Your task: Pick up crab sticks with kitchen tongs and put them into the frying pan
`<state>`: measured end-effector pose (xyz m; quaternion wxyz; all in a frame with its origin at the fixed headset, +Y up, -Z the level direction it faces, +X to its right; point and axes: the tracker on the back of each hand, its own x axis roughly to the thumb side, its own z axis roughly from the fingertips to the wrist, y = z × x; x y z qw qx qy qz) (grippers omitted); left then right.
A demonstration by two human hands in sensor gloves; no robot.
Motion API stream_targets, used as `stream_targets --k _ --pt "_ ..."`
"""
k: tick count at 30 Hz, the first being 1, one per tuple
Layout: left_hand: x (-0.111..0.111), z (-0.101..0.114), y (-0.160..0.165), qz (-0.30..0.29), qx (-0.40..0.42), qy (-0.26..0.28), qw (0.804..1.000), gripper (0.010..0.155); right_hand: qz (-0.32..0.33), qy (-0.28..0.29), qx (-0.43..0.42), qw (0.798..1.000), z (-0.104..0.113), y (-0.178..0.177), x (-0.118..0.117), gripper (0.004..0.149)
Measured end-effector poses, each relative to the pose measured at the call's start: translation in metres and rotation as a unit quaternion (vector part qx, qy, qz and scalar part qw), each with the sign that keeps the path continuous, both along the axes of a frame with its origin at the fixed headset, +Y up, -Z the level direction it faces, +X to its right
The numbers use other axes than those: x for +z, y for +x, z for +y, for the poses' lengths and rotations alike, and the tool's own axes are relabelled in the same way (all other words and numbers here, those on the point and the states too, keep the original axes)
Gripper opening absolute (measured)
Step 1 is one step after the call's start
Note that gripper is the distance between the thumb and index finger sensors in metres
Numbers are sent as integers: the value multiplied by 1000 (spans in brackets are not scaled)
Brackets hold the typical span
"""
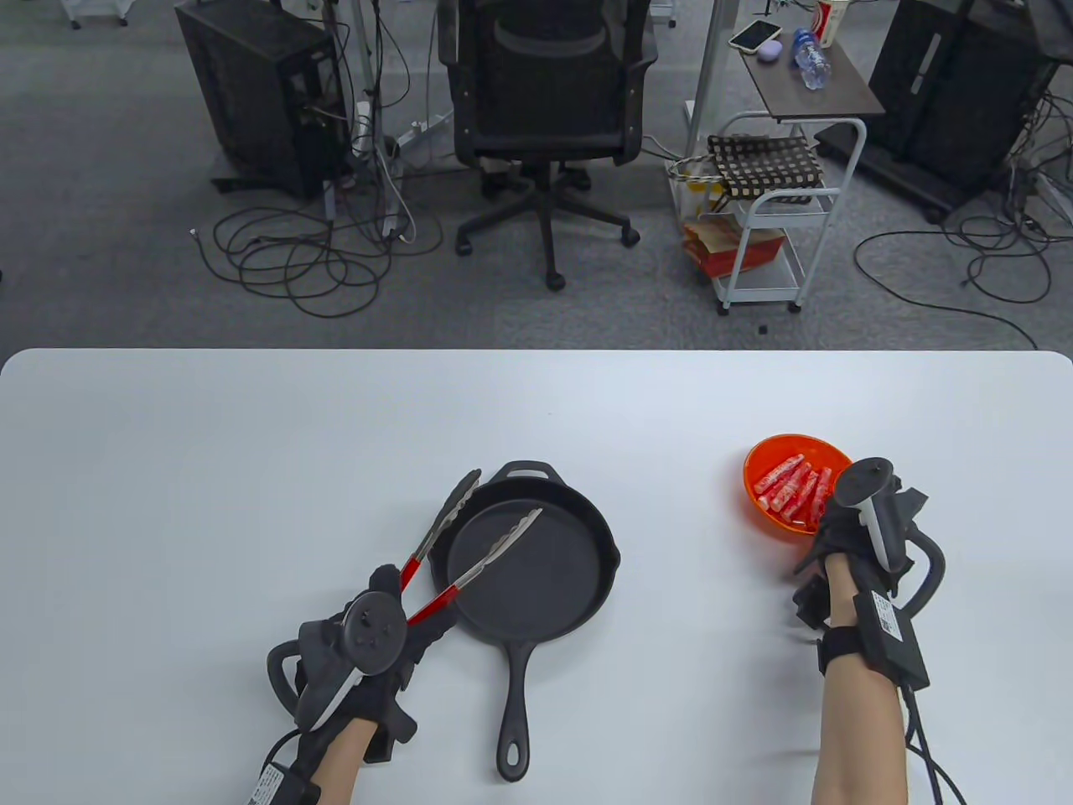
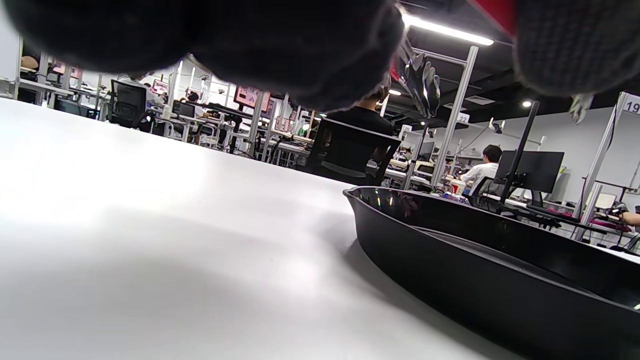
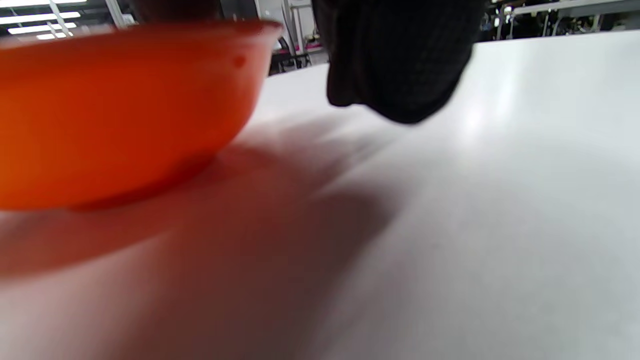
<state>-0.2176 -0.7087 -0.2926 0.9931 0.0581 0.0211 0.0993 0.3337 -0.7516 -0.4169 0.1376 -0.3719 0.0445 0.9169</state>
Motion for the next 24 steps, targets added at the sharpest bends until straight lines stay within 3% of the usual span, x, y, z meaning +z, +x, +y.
stream_targets --k 5,13,16,24 --pt "1 1 1 1 1 1 1000 96 -29 7 -20 999 -4 2 -5 75" --pt "0 0 0 0 8 2 1000 95 -71 85 -131 985 -5 12 0 57" --pt "0 0 0 0 11 -2 1000 95 -40 105 -184 976 -1 14 5 52" --pt "3 3 0 -5 25 5 1000 95 -4 197 -190 962 25 -3 32 47"
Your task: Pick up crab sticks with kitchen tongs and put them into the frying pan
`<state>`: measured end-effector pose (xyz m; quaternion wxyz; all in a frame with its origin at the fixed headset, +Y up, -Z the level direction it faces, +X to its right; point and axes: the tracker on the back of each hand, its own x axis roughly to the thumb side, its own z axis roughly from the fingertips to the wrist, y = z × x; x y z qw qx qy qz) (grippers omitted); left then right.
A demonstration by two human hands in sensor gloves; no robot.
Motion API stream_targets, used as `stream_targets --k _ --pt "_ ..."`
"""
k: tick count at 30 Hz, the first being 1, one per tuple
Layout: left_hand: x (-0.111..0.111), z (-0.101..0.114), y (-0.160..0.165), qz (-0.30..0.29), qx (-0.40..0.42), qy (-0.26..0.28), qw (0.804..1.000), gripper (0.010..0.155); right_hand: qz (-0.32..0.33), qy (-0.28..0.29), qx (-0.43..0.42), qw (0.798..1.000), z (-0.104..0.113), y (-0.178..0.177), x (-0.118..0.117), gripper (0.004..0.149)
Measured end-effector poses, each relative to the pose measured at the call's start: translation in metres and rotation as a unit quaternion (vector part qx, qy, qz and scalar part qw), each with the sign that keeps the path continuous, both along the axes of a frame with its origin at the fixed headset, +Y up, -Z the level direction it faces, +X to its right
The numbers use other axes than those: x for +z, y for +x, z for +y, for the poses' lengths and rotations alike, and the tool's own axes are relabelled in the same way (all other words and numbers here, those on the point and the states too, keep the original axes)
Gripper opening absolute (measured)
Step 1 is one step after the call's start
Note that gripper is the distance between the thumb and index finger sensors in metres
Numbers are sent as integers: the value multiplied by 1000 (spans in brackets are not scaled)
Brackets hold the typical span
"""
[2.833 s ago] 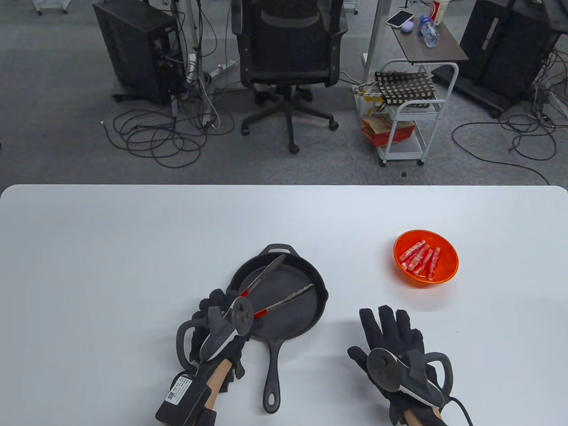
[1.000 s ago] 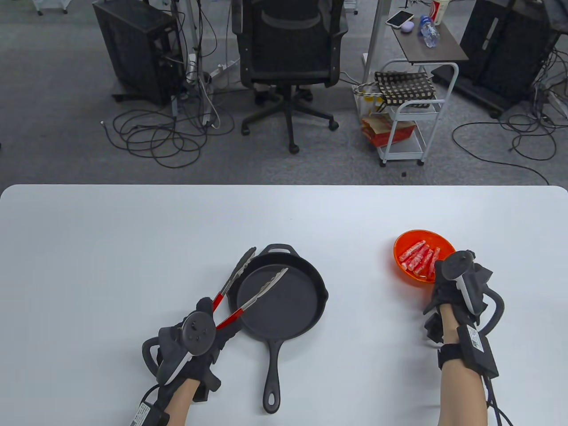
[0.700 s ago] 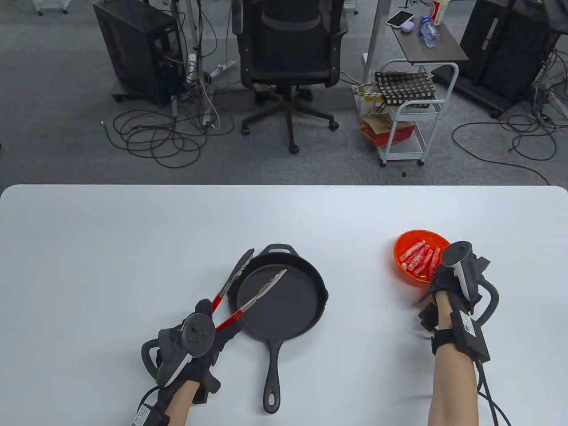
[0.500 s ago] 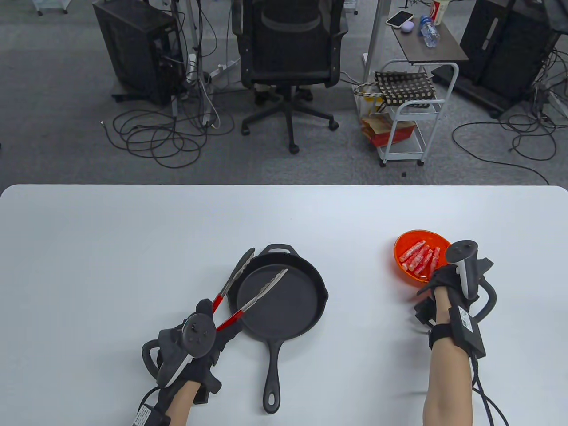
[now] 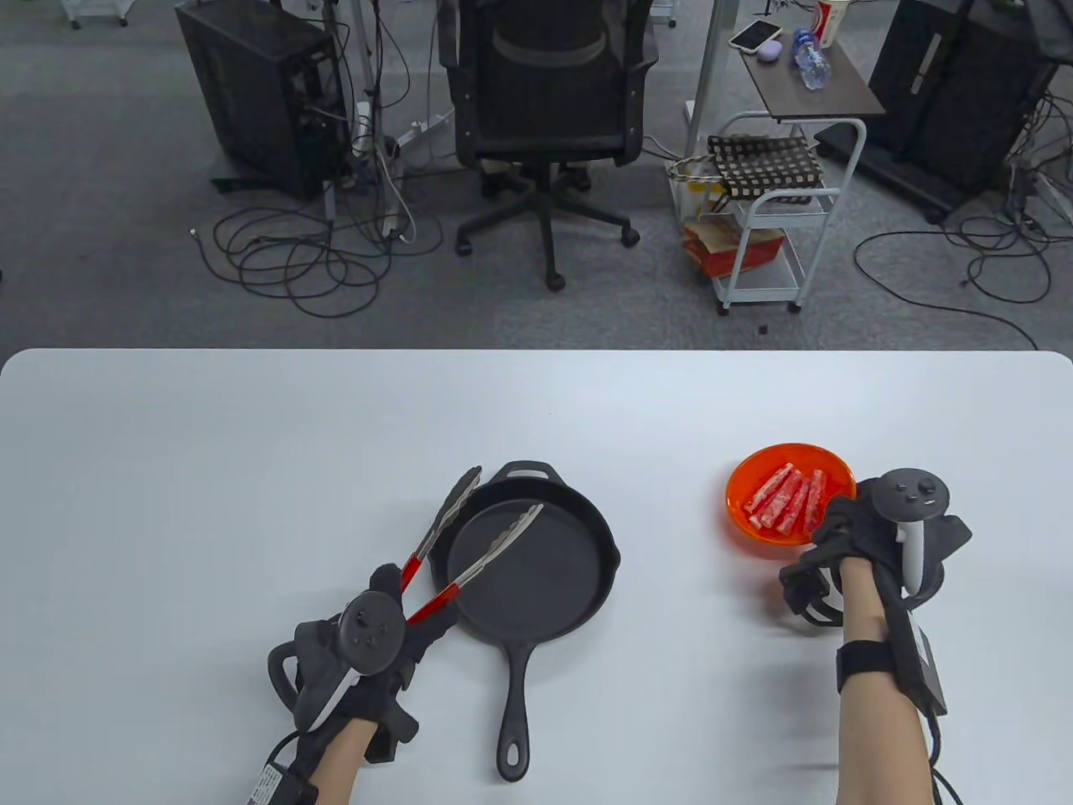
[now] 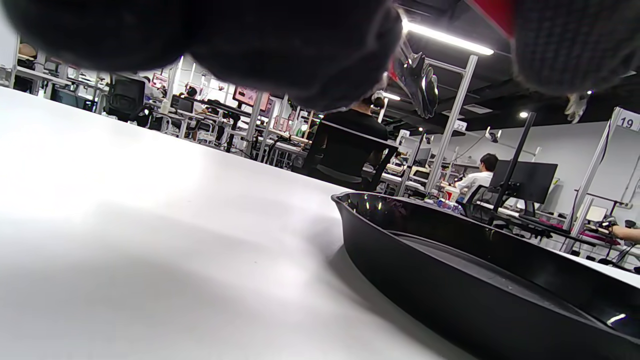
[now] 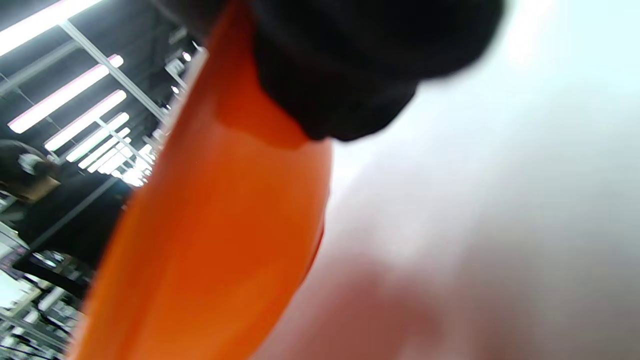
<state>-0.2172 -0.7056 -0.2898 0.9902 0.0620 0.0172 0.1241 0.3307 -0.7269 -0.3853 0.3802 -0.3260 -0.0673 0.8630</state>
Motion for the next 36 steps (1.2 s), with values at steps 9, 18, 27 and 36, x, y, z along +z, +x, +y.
stream_targets --k 9,18,27,36 --pt "7 6 1 -6 21 13 1000 95 72 54 -81 993 22 -65 46 46" --pt "7 7 -1 -2 31 15 999 96 140 82 -159 974 26 -132 87 58" --pt "9 9 -5 6 41 23 999 95 148 90 -158 972 8 -159 103 60" --pt "15 7 7 -12 30 26 999 94 125 96 -175 972 -14 -151 109 62"
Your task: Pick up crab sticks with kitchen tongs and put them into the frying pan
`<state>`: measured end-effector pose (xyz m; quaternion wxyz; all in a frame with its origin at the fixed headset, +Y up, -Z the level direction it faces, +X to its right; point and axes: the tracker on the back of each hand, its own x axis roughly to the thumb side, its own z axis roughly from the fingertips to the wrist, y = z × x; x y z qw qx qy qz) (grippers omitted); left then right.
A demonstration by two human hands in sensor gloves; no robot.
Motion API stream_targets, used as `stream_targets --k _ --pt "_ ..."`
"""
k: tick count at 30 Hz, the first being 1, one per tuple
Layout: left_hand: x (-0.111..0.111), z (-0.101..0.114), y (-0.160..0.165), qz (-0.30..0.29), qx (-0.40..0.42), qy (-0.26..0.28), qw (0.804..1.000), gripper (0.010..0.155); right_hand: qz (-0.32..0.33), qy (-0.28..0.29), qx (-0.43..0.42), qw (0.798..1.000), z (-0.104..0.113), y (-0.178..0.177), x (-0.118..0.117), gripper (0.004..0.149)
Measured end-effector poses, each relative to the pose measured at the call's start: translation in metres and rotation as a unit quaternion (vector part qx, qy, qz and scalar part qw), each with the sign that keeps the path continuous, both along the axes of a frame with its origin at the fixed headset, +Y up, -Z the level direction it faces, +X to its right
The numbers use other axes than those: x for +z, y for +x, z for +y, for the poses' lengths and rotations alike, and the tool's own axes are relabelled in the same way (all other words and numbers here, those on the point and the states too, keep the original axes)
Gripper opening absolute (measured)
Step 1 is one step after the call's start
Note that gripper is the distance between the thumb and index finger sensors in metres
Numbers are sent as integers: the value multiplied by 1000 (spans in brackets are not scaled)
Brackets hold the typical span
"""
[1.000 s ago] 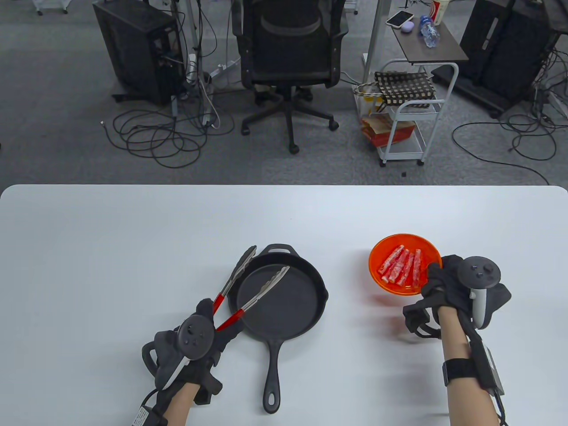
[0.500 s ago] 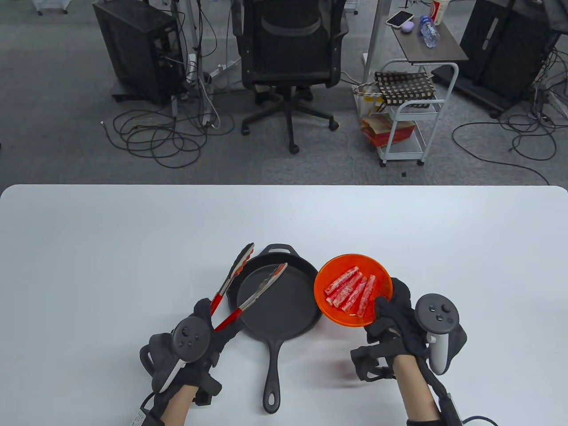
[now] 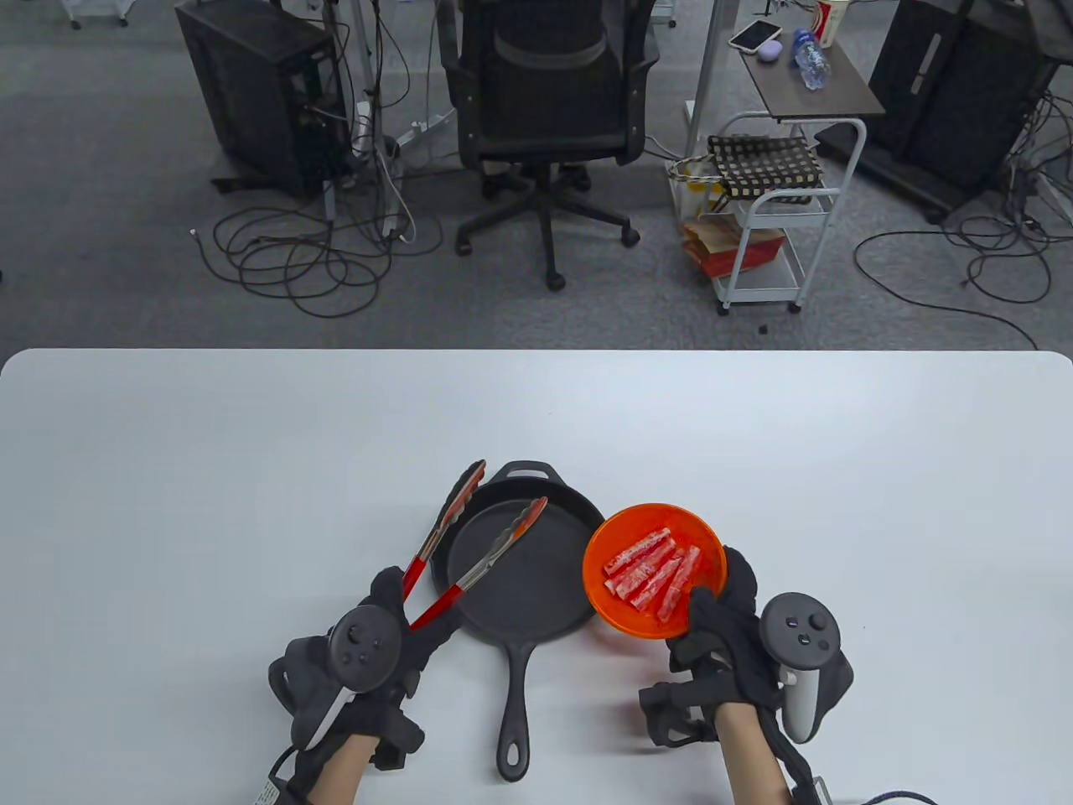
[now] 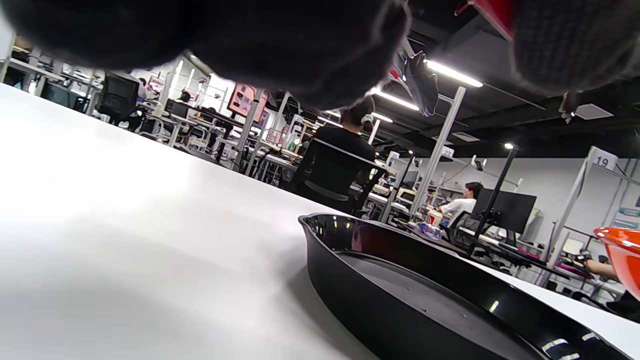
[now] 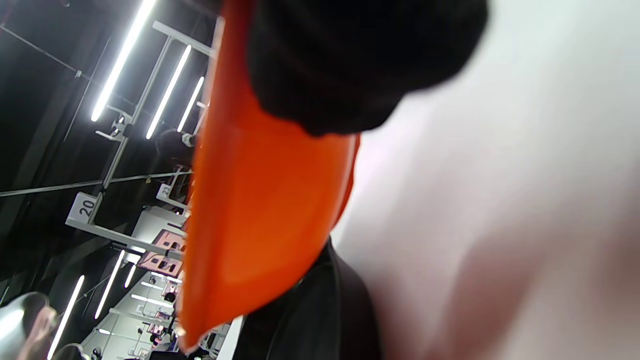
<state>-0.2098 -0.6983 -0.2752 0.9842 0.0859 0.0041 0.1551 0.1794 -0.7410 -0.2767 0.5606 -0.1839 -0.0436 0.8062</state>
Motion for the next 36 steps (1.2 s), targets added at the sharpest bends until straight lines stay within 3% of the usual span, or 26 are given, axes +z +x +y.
stream_targets --k 15,36 --pt "18 -4 56 -92 -67 9 994 84 46 19 32 998 4 -20 8 62" --pt "14 -10 62 -103 -87 -23 991 77 96 48 63 992 7 -28 7 62"
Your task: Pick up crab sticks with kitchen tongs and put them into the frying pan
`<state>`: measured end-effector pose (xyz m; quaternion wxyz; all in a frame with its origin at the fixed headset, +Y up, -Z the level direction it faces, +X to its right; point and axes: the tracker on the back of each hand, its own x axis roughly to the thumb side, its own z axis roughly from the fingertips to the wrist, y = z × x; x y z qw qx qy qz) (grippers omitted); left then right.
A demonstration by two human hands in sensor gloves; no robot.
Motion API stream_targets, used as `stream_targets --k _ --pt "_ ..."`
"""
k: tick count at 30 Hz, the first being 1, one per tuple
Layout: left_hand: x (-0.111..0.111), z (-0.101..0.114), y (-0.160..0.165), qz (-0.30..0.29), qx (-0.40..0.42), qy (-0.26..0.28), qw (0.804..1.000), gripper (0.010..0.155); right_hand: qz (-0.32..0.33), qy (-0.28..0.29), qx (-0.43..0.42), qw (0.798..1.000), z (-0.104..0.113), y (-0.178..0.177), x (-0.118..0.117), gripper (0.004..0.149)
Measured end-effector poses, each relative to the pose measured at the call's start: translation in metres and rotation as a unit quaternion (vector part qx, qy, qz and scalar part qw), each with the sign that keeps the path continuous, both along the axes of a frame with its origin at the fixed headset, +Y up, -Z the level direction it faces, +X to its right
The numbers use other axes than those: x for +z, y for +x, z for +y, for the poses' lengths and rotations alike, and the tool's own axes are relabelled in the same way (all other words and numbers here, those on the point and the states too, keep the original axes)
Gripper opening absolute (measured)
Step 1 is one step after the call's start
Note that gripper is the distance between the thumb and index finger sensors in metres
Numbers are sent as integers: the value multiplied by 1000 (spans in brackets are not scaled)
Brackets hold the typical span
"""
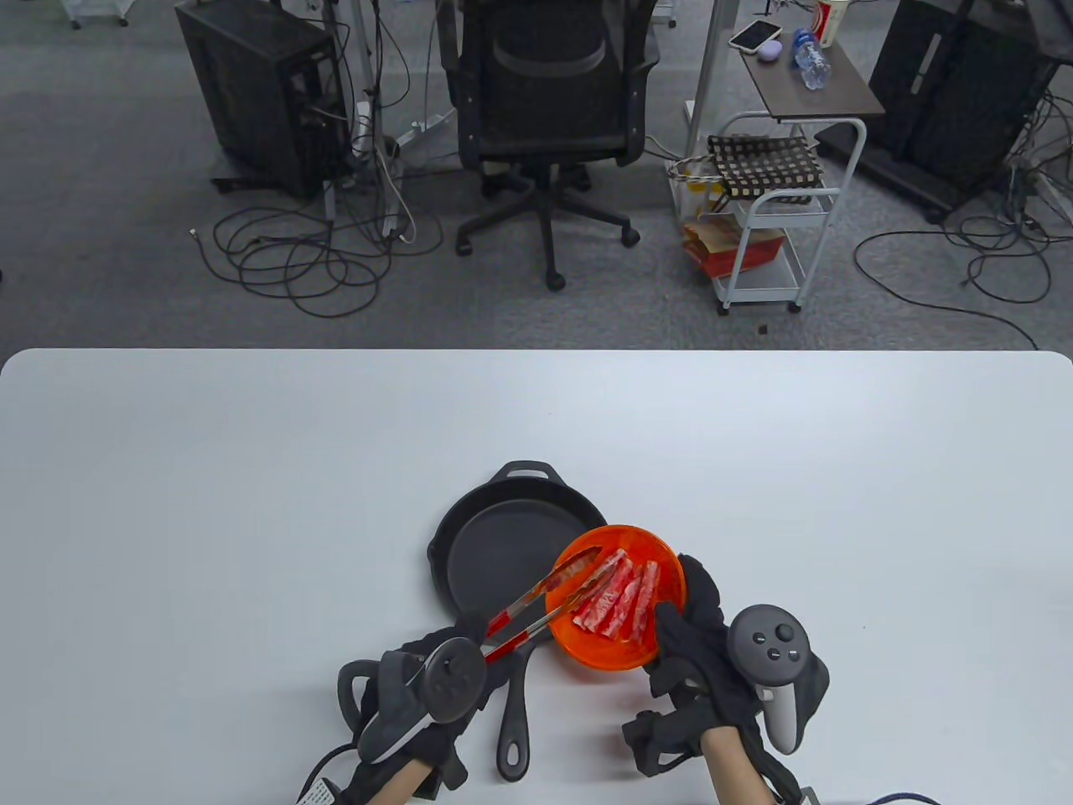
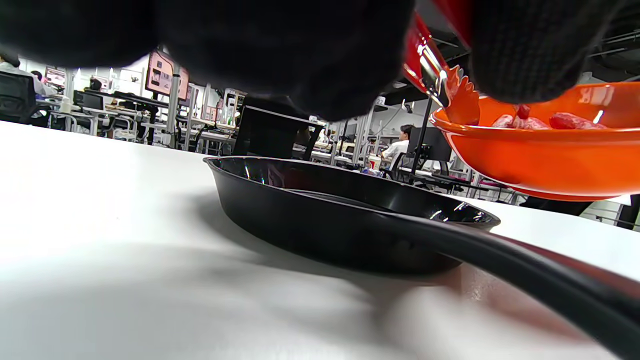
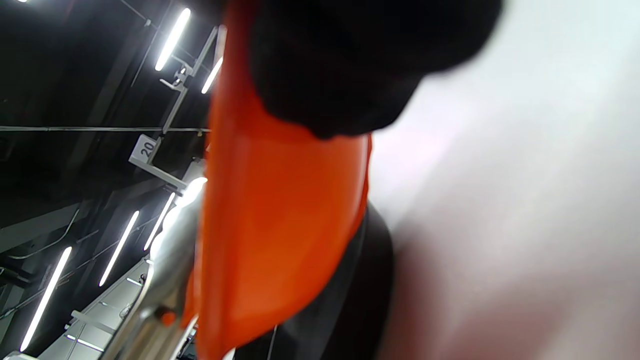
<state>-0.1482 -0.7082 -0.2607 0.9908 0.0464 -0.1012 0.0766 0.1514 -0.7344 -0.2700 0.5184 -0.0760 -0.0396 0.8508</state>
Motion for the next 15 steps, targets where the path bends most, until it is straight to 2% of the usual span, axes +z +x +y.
stream_targets --k 5,15 --pt "0 0 0 -1 7 -9 1000 74 3 1 2 1000 0 0 0 62" --pt "-1 2 -4 7 29 6 1000 74 -10 -18 -29 999 -2 3 0 62"
